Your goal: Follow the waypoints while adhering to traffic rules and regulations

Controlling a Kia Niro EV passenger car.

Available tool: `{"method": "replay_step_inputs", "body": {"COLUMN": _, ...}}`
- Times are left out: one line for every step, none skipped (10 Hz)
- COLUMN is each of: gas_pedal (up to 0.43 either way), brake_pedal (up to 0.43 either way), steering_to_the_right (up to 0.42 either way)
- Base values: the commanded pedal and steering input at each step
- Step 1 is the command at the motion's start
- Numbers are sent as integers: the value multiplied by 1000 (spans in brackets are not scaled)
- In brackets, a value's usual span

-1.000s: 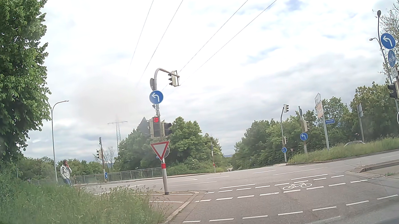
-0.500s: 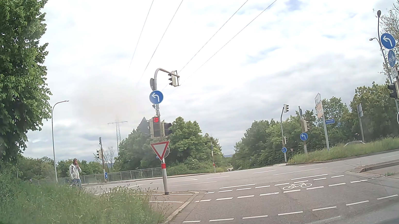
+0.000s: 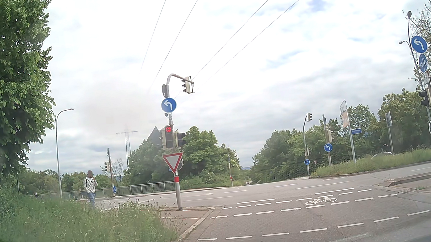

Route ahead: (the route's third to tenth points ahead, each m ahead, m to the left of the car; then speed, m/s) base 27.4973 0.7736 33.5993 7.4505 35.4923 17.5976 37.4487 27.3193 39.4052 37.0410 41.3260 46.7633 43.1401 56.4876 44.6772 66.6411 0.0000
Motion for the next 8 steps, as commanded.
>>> {"method": "replay_step_inputs", "body": {"gas_pedal": 0, "brake_pedal": 244, "steering_to_the_right": -7}}
{"method": "replay_step_inputs", "body": {"gas_pedal": 0, "brake_pedal": 244, "steering_to_the_right": -7}}
{"method": "replay_step_inputs", "body": {"gas_pedal": 0, "brake_pedal": 244, "steering_to_the_right": -7}}
{"method": "replay_step_inputs", "body": {"gas_pedal": 0, "brake_pedal": 244, "steering_to_the_right": -7}}
{"method": "replay_step_inputs", "body": {"gas_pedal": 0, "brake_pedal": 244, "steering_to_the_right": -7}}
{"method": "replay_step_inputs", "body": {"gas_pedal": 0, "brake_pedal": 244, "steering_to_the_right": -7}}
{"method": "replay_step_inputs", "body": {"gas_pedal": 0, "brake_pedal": 244, "steering_to_the_right": -7}}
{"method": "replay_step_inputs", "body": {"gas_pedal": 0, "brake_pedal": 244, "steering_to_the_right": -7}}
